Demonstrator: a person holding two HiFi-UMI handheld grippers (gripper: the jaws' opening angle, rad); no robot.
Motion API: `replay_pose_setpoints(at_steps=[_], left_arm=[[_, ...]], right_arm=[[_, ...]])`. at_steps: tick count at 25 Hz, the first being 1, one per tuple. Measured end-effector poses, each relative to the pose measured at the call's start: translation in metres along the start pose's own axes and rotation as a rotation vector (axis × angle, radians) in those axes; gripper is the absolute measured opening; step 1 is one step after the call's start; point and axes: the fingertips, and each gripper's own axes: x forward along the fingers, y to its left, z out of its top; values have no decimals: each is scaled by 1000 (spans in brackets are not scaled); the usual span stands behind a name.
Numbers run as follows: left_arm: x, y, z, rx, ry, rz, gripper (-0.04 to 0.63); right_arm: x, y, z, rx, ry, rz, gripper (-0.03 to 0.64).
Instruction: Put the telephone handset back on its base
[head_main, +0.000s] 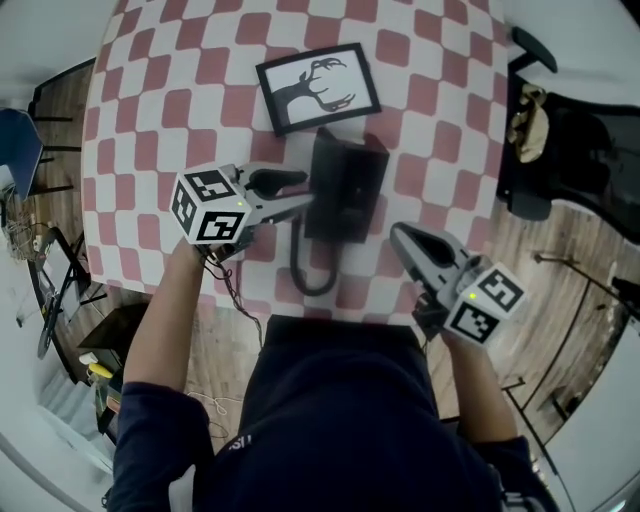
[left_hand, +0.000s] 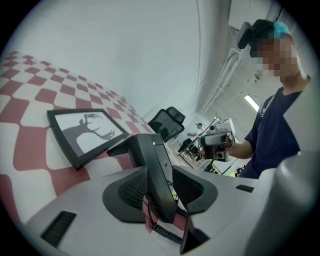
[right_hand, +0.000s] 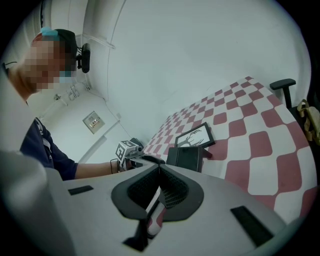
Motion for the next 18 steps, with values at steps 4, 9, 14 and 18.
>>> replay_pose_setpoints(at_steps=[4, 9, 14, 18], left_arm=[[-19, -17, 15, 52, -58, 83, 142], [-38, -49, 29, 102, -124, 145, 89], [-49, -89, 37, 148, -165, 179, 67], [-61, -120, 50, 195, -225, 219, 51]], right_arm=[[-4, 14, 9, -31, -18, 13, 17], [-12, 32, 22, -71, -53, 32, 17], [-24, 50, 31, -112, -82, 46, 17], [-34, 65, 35, -145, -105, 59, 17]])
